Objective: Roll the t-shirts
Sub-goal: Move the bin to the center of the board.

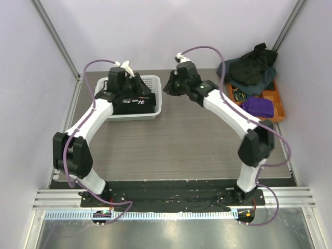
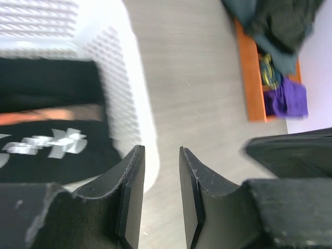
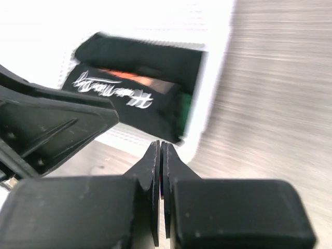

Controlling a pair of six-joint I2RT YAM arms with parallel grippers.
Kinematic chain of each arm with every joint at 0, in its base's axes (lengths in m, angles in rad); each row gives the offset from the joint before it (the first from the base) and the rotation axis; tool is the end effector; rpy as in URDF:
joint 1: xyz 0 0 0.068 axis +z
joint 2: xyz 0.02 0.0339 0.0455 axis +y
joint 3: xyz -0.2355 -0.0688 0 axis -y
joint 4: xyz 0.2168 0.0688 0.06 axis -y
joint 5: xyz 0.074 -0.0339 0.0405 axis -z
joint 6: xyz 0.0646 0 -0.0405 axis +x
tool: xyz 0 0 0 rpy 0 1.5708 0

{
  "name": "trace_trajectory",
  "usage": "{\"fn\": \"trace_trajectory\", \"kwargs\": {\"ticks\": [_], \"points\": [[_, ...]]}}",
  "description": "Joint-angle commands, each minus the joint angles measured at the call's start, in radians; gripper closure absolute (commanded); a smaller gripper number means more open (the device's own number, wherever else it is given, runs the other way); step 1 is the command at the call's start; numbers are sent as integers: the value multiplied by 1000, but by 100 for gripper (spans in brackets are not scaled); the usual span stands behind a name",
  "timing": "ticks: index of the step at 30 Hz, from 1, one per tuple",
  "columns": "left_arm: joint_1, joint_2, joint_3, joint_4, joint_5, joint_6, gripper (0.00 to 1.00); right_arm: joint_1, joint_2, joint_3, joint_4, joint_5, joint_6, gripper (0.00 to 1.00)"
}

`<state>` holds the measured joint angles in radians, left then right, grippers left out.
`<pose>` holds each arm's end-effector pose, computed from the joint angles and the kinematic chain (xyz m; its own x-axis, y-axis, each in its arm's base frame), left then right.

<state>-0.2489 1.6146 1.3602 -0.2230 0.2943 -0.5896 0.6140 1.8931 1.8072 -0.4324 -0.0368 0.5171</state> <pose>0.3597 -0.1108 0.2899 -0.6401 -0.3864 -0.6641 0.1559 0.7811 -0.6046 0.3551 0.2532 0.3094 -0.6495 0.1466 -0.7461 -0.3230 0.8351 0.4453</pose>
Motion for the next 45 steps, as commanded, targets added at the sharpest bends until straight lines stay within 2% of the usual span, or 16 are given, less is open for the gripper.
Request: {"fn": "trace_trajectory", "kwargs": {"ticks": [1,4,7,9,14,19,21,24,25,26,29,34,37,43,45], "points": [[-105,46,89,-33,-49,-6,65,-33,-297,-289,110,296,-2,99],[-185,129,172,-44,-63,-10,65,-54,-495,-495,159,422,17,99],[-245,214,252,-85,-83,-12,70,-66,-616,-644,184,544,21,99],[-269,319,371,-154,-98,-1,72,-69,-721,-728,188,598,17,99],[-286,584,681,-311,-132,30,74,-72,-874,-835,193,649,-18,98],[-268,752,907,-501,-219,77,71,-72,-917,-876,173,672,-35,98],[-251,755,886,-503,-225,82,69,-76,-925,-890,172,675,-38,96],[-218,705,759,-461,-254,96,65,-76,-925,-904,172,684,-43,88],[-195,693,731,-451,-264,97,64,-76,-924,-904,173,683,-43,76],[-181,680,703,-444,-268,102,64,-76,-925,-907,172,681,-43,69],[-113,625,584,-408,-270,114,64,-76,-921,-911,172,661,-40,59],[-24,559,472,-360,-242,137,63,-76,-919,-922,176,646,-37,57],[23,562,482,-352,-247,151,61,-76,-927,-933,173,635,-37,57],[80,602,625,-418,-187,148,60,-76,-959,-960,162,611,-32,56],[73,542,564,-395,-143,145,55,-76,-971,-976,159,594,-35,48]]}}
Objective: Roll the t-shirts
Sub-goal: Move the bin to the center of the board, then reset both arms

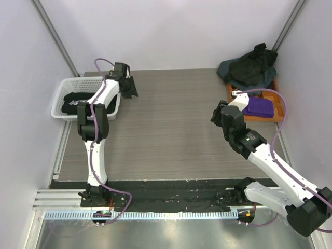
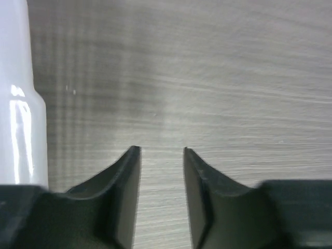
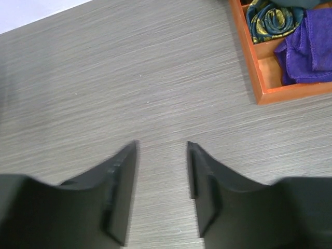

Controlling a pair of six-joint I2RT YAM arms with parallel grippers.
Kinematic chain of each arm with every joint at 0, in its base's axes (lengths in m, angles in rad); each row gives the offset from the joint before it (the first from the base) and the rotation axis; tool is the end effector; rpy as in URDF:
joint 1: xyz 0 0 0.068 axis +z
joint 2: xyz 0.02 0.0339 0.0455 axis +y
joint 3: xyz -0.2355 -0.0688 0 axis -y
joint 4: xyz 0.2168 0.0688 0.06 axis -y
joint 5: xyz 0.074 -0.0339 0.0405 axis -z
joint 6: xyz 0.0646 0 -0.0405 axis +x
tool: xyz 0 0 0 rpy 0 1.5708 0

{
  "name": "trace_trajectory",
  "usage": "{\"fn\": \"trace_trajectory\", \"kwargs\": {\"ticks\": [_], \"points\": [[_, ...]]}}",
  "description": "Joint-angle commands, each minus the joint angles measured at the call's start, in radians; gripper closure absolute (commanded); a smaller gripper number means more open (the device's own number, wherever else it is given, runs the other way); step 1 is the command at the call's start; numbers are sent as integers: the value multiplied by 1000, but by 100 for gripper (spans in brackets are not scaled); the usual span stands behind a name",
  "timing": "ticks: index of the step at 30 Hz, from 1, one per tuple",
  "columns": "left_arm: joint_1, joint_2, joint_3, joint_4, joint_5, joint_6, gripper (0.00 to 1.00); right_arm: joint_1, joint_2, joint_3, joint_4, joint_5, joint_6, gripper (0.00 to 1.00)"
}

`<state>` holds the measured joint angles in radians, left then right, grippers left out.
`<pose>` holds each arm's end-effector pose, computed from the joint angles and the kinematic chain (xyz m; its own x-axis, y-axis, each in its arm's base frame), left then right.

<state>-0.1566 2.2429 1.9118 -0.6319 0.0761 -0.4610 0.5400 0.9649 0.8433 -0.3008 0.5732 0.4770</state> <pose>0.4637 -0.0782 0.1704 -0.8145 -0.3205 -0.4837 -0.1830 0.9330 -0.3099 0.2113 0.0858 0.2878 -0.3159 0.2604 -0.9124 0.1546 0.9629 0.2213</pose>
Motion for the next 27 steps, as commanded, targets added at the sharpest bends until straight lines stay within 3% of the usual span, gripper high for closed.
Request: {"fn": "trace_trajectory", "kwargs": {"ticks": [1,4,7,9,13,18,22,27], "points": [[-38,-120,-26,67,80,13,50,-2,-49,-18,29,-24,5,36],[-81,-261,-170,112,88,-1,39,0,-66,-42,20,-35,11,21],[-127,-415,-316,147,79,-10,27,-2,-95,-79,11,-36,20,17],[-152,-542,-435,170,54,-25,13,-2,-132,-98,8,-36,31,16],[-196,-736,-632,233,82,-80,2,-2,-212,-183,11,-33,61,16],[-221,-948,-873,290,71,-107,0,-2,-310,-292,26,-38,104,16],[-221,-1155,-1094,356,-25,-111,0,-2,-386,-393,17,-32,146,16],[-221,-1376,-1448,610,-26,-160,0,-2,-457,-496,71,-18,192,16]]}}
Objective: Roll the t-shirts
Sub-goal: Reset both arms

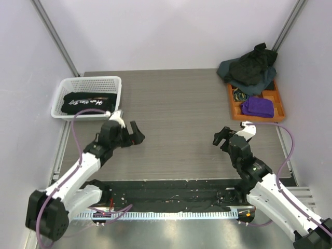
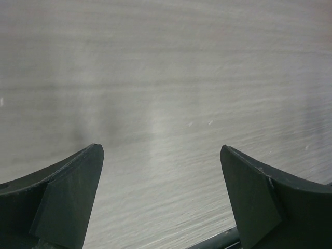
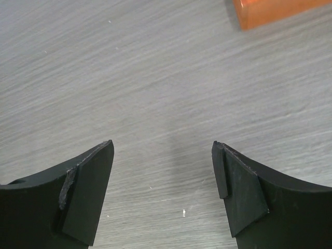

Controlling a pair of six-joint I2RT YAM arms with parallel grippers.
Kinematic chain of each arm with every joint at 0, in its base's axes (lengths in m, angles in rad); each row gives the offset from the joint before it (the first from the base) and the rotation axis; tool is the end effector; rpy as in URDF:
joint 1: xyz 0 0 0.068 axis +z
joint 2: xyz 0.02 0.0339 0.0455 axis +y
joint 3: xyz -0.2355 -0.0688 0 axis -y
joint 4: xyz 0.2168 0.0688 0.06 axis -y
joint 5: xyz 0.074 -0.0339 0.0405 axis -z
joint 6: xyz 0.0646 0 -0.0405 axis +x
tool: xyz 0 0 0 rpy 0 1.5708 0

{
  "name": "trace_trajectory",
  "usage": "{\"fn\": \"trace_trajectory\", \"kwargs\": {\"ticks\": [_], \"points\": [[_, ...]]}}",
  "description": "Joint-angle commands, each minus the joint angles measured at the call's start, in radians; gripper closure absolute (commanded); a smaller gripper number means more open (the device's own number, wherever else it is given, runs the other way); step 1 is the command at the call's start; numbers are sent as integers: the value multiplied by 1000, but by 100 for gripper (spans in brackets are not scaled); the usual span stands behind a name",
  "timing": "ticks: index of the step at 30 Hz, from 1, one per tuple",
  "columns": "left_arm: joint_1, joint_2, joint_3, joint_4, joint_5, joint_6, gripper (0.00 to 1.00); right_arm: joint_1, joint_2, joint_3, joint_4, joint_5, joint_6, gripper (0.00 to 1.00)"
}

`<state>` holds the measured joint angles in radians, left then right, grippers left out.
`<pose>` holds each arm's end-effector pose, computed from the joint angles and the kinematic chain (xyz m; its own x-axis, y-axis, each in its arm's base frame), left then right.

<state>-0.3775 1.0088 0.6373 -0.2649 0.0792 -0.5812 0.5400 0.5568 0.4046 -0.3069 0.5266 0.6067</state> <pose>0.2116 -0.0894 0.2077 -0.6960 -0.3128 -0.6464 0.0532 0.8752 -0.4808 0.1538 0.0543 0.2069 -0.3453 0.3677 -0.8635 0.1690 0.9294 0.3281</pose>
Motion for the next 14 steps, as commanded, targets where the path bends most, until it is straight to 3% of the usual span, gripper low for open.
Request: {"fn": "trace_trajectory", "kwargs": {"ticks": [1,5,11,14], "points": [[0,-177,-213,259,-24,-34,0,-2,-55,-100,94,27,62,16],[0,-314,-301,242,-21,20,0,-2,-63,-162,173,33,70,16],[0,-375,-353,260,-4,32,0,-3,-35,-158,178,12,71,19],[0,-368,-361,283,-7,29,0,0,-46,-155,169,6,68,16]]}}
